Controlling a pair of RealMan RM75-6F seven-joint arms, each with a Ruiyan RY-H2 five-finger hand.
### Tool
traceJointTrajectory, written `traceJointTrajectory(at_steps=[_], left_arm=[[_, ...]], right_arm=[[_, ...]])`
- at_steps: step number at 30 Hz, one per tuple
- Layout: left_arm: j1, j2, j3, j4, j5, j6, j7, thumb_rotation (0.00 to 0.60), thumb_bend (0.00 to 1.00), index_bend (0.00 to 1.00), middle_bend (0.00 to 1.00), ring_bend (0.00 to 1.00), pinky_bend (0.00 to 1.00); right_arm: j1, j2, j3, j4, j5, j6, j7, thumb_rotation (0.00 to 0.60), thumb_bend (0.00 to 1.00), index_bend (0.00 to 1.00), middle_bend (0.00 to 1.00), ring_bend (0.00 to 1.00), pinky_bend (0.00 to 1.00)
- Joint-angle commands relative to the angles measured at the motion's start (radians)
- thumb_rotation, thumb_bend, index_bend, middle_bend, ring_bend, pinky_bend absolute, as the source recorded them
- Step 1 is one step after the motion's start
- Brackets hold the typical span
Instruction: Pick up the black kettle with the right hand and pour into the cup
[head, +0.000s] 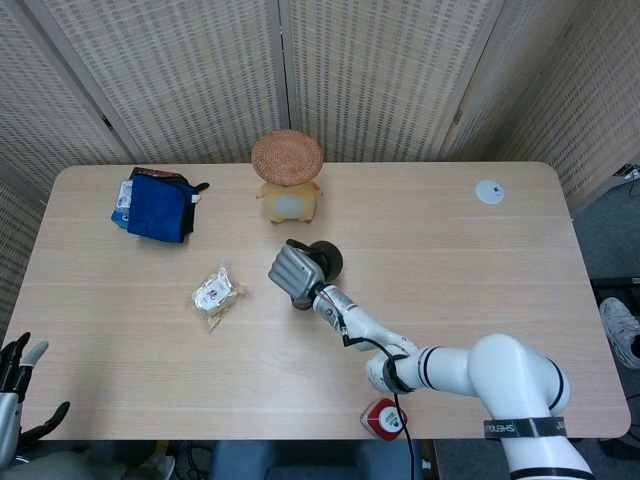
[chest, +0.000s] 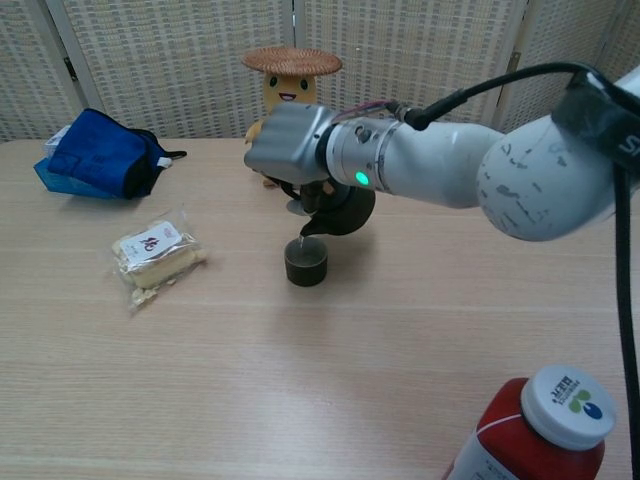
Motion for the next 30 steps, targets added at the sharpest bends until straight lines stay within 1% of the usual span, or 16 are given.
traceJointTrajectory(at_steps=[1, 30], left_arm=[[0.000, 0.000, 0.000, 0.000, 0.000, 0.000, 0.000, 0.600, 0.22, 0.12, 0.00, 0.00, 0.00], [-0.002, 0.001, -0.003, -0.007, 0.004, -0.004, 0.006, 0.600, 0.22, 0.12, 0.00, 0.00, 0.00]], right_arm=[[0.003, 0.000, -0.004, -0.001, 0.002, 0.004, -0.010, 0.474, 0.42, 0.98, 0.95, 0.93, 0.54], [0.016, 0.011, -0.026, -0.028, 0.033, 0.031, -0.085, 0.478, 0.42, 0.98, 0.95, 0.94, 0.54]])
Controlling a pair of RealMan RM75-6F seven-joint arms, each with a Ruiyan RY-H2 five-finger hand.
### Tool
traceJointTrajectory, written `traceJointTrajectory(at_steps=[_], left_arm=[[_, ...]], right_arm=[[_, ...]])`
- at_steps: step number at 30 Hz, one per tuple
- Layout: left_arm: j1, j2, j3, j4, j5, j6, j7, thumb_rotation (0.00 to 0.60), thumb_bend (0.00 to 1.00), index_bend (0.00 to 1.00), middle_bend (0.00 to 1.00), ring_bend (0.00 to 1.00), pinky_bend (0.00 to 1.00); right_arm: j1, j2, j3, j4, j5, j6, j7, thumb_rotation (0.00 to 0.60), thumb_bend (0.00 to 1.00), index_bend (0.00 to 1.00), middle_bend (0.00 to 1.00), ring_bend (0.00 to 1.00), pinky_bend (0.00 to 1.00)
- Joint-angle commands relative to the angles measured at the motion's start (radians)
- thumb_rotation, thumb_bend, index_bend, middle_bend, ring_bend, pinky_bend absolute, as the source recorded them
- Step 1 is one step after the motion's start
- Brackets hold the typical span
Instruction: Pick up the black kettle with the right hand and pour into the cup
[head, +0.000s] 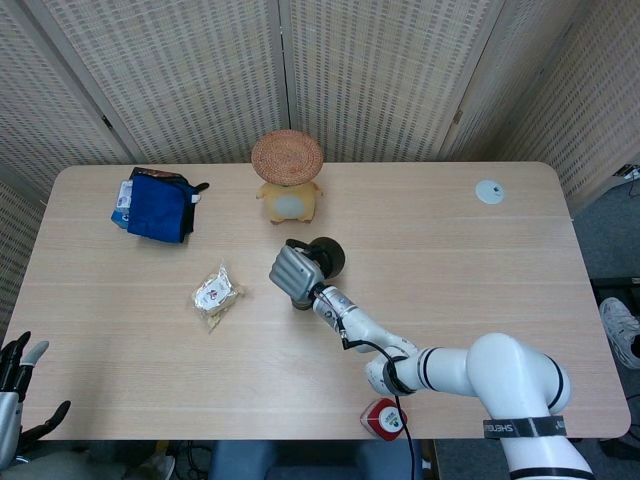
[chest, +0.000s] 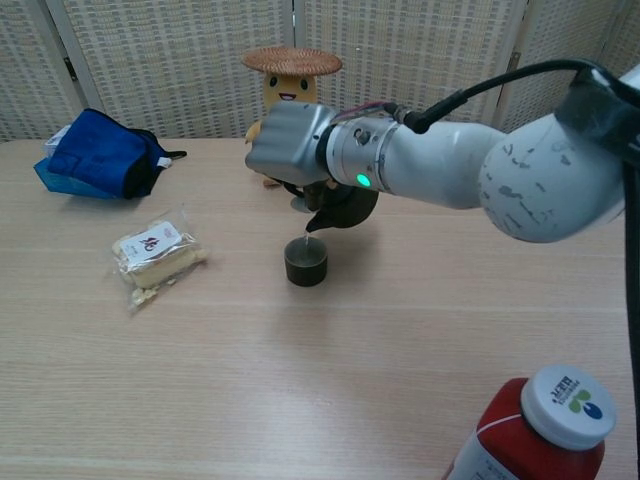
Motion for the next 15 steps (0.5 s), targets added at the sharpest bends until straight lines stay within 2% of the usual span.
traceJointTrajectory(at_steps=[1, 15], left_arm=[[0.000, 0.001, 0.000, -0.001, 0.000, 0.000, 0.000, 0.600, 0.22, 0.12, 0.00, 0.00, 0.00], [0.003, -0.002, -0.001, 0.002, -0.001, 0.004, -0.002, 0.600, 0.22, 0.12, 0.00, 0.00, 0.00]], right_arm=[[0.000, 0.002, -0.003, -0.003, 0.002, 0.002, -0.005, 0.478, 0.42, 0.98, 0.95, 0.94, 0.54], [0.005, 0.000, -0.011, -0.013, 0.007, 0.013, -0.028, 0.481, 0.42, 0.98, 0.95, 0.94, 0.54]])
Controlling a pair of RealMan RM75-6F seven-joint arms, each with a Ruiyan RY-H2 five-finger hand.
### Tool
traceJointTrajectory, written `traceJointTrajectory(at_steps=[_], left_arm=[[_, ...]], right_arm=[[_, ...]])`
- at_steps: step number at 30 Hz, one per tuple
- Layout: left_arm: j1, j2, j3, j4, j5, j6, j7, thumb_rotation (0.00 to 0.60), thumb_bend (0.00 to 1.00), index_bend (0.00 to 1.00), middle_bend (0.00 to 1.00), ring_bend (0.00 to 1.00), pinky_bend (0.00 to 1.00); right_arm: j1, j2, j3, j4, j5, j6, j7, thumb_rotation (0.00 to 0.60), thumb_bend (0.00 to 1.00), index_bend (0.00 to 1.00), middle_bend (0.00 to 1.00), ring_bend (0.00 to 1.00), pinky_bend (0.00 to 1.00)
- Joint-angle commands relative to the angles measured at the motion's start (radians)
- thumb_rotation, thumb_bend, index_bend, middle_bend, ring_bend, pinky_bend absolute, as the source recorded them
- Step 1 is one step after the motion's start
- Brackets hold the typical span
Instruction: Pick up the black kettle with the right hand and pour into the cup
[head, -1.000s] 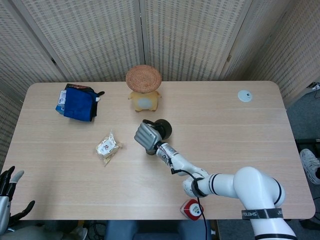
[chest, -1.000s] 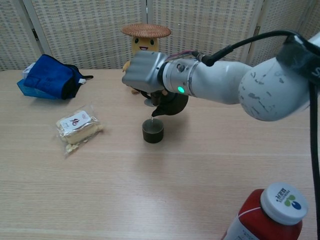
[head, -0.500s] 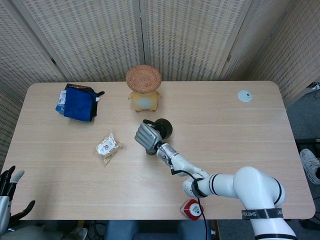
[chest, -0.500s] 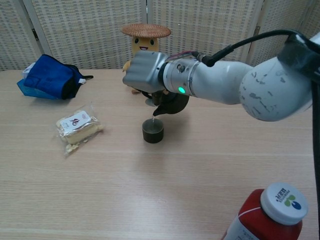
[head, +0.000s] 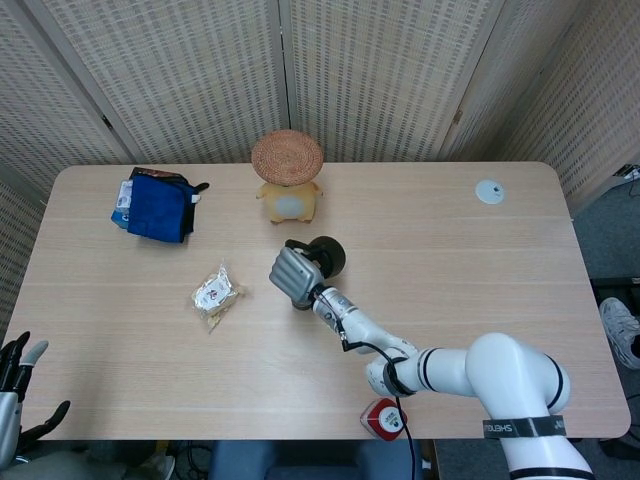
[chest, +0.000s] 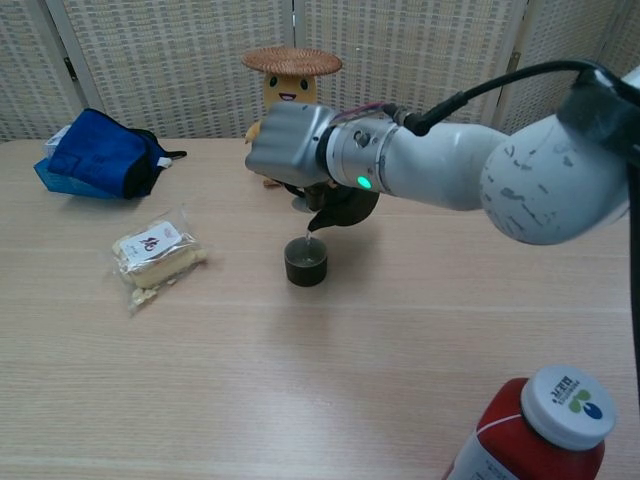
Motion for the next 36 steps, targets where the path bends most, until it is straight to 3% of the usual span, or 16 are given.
traceJointTrajectory(at_steps=[1, 24, 36], left_arm=[[0.000, 0.000, 0.000, 0.000, -0.001, -0.001, 0.001, 0.600, 0.22, 0.12, 0.00, 0.00, 0.00], [0.003, 0.003, 0.000, -0.004, 0.001, 0.001, 0.004, 0.600, 0.22, 0.12, 0.00, 0.00, 0.00], [-0.005, 0.010, 0.000, -0.023, 0.011, -0.005, 0.022, 0.600, 0.22, 0.12, 0.00, 0.00, 0.00]], right_arm=[[0.000, -0.001, -0.001, -0.001, -0.001, 0.001, 0.000, 0.480, 0.42, 0.98, 0.95, 0.94, 0.54], [-0.023, 0.001, 0.034, -0.010, 0.017, -0.012, 0.100, 0.481, 0.42, 0.98, 0.95, 0.94, 0.54], [-0.080, 0.072, 0.087, -0.070, 0.042, -0.016, 0.273, 0.480, 0.42, 0.98, 0.95, 0.94, 0.54]])
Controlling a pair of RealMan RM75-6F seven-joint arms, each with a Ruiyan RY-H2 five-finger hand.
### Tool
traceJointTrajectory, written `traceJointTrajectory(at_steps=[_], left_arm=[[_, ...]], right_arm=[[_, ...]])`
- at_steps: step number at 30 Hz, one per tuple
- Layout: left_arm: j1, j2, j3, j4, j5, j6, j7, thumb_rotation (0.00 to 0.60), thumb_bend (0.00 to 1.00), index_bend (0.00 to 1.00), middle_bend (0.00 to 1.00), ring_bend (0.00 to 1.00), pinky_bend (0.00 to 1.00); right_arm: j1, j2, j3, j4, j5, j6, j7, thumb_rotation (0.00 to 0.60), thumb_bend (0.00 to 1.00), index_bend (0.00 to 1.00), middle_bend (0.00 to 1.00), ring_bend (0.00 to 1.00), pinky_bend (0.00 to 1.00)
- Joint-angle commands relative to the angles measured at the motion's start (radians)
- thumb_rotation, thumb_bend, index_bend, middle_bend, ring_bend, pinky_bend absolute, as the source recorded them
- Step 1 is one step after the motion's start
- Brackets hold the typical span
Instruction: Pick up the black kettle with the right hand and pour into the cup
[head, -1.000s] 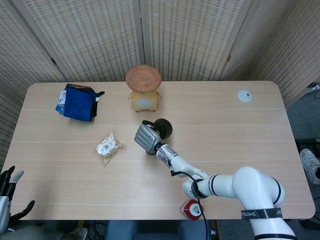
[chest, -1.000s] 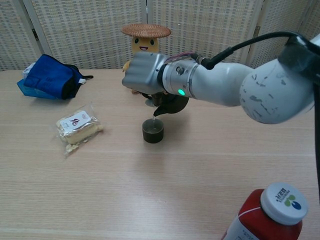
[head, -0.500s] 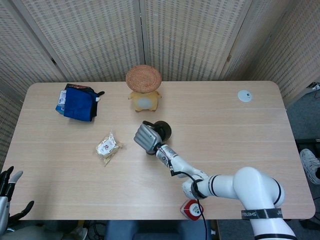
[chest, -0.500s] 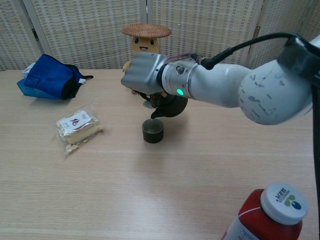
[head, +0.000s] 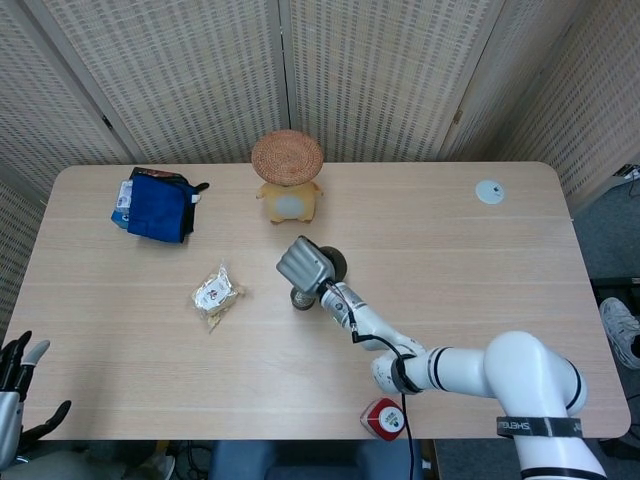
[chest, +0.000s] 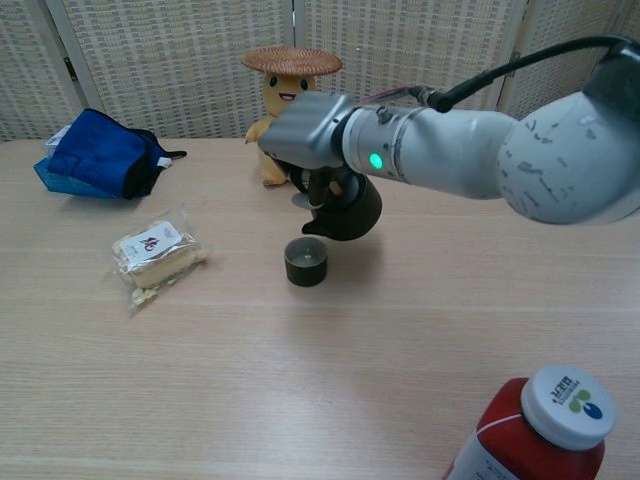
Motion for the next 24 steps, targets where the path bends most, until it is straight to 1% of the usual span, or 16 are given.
traceJointTrajectory(at_steps=[1, 7, 13, 18, 24], left_arm=[[-0.003, 0.001, 0.000, -0.005, 0.003, -0.003, 0.004, 0.600, 0.22, 0.12, 0.00, 0.00, 0.00], [-0.012, 0.004, -0.001, -0.019, 0.010, -0.013, 0.017, 0.600, 0.22, 0.12, 0.00, 0.00, 0.00], [-0.022, -0.001, 0.000, -0.028, 0.015, -0.026, 0.027, 0.600, 0.22, 0.12, 0.00, 0.00, 0.00], [-0.029, -0.008, -0.001, -0.034, 0.017, -0.034, 0.034, 0.600, 0.22, 0.12, 0.00, 0.00, 0.00], [-0.032, -0.006, -0.002, -0.039, 0.017, -0.036, 0.038, 0.600, 0.22, 0.12, 0.00, 0.00, 0.00]], right_arm=[[-0.031, 0.036, 0.023, -0.033, 0.014, -0.002, 0.070, 0.480, 0.42, 0.98, 0.95, 0.94, 0.54], [-0.097, 0.119, 0.040, -0.082, 0.012, -0.014, 0.216, 0.480, 0.41, 0.98, 0.95, 0.94, 0.54], [-0.174, 0.194, 0.023, -0.100, -0.038, -0.027, 0.353, 0.480, 0.40, 0.98, 0.95, 0.93, 0.54], [-0.233, 0.226, 0.008, -0.082, -0.087, -0.041, 0.465, 0.480, 0.40, 0.98, 0.95, 0.93, 0.54], [-0.287, 0.235, -0.010, -0.048, -0.164, -0.056, 0.578, 0.481, 0.39, 0.98, 0.95, 0.93, 0.54]])
